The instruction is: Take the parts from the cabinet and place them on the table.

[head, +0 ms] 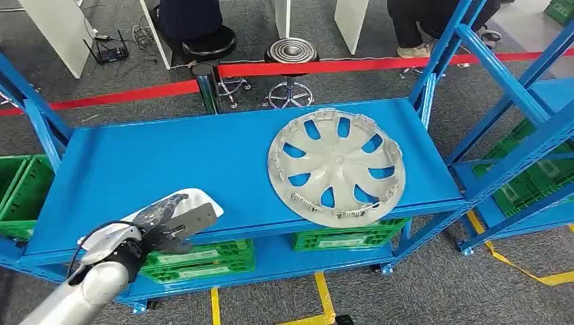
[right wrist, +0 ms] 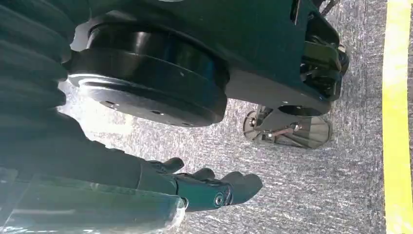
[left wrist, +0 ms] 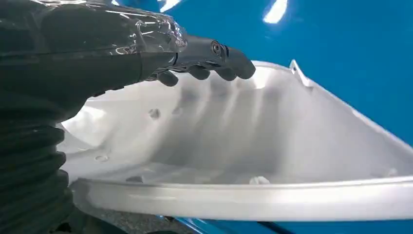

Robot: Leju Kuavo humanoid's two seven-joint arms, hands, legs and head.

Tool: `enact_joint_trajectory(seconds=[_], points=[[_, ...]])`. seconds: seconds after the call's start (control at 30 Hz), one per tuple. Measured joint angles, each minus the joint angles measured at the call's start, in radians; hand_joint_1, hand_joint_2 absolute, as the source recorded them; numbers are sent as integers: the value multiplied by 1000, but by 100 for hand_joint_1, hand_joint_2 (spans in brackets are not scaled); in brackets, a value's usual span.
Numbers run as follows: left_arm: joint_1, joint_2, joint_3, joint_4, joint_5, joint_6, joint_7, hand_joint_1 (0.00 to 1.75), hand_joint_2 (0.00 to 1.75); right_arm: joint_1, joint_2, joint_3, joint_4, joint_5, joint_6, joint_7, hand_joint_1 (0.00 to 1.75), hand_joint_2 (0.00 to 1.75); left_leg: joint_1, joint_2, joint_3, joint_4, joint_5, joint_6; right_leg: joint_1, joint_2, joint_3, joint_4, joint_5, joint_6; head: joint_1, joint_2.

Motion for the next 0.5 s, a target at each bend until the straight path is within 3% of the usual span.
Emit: enact_joint_trajectory(seconds=[0.5], points=[[0, 0, -8, 14, -26, -16, 0, 0, 175, 3, -1, 6, 0, -14, -2, 0, 0, 175, 0, 4, 0, 0, 0, 0, 0, 2, 0, 0, 0, 0, 0, 0]])
